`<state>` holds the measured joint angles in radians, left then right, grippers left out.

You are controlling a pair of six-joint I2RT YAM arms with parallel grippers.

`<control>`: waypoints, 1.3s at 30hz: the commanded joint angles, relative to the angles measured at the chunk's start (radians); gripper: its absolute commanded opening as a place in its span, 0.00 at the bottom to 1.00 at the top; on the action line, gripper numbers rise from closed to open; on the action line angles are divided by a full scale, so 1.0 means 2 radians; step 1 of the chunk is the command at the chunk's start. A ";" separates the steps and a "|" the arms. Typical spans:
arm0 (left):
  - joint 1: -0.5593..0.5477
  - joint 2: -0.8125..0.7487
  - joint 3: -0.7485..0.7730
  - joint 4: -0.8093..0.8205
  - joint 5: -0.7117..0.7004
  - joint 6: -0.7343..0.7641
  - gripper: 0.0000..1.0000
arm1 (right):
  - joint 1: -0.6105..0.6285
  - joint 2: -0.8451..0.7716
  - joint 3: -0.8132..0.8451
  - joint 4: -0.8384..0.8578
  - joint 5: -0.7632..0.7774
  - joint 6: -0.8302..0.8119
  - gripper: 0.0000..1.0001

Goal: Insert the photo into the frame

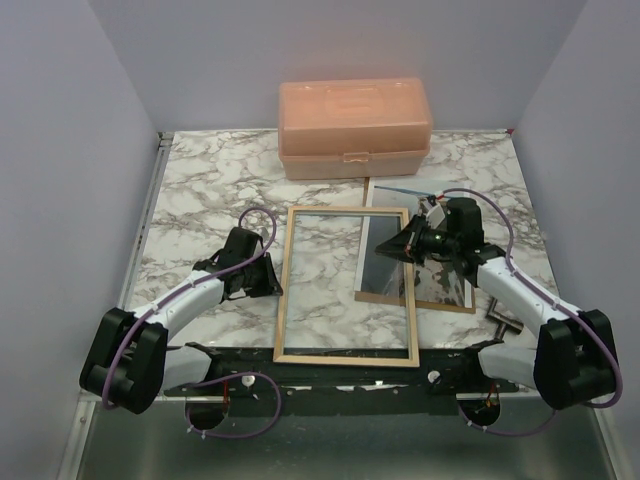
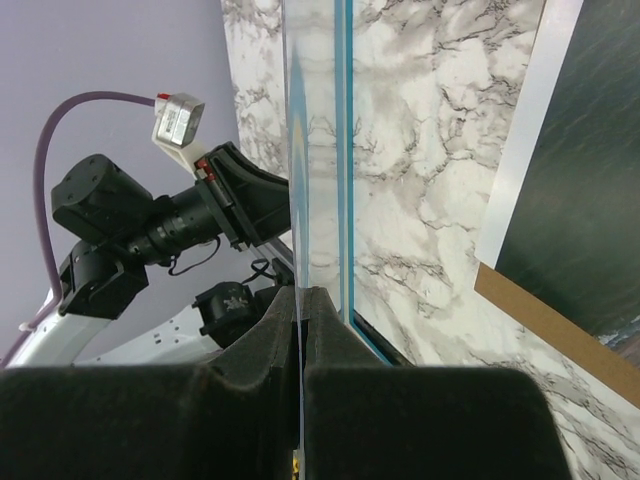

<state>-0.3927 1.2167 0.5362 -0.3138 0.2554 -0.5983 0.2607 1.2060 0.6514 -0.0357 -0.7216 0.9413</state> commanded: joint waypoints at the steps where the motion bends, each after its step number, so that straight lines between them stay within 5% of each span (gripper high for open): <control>1: 0.000 0.017 -0.006 -0.012 -0.018 0.014 0.16 | 0.002 0.012 0.003 0.047 -0.022 0.014 0.01; 29: 0.000 0.022 -0.004 -0.012 -0.016 0.015 0.15 | 0.002 0.042 -0.056 0.148 -0.081 0.036 0.01; 39: 0.000 0.023 -0.003 -0.013 -0.015 0.015 0.15 | 0.002 0.055 -0.059 0.120 -0.065 0.016 0.01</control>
<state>-0.3927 1.2289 0.5438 -0.3130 0.2596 -0.5941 0.2531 1.2961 0.5522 0.2684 -0.8284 1.0126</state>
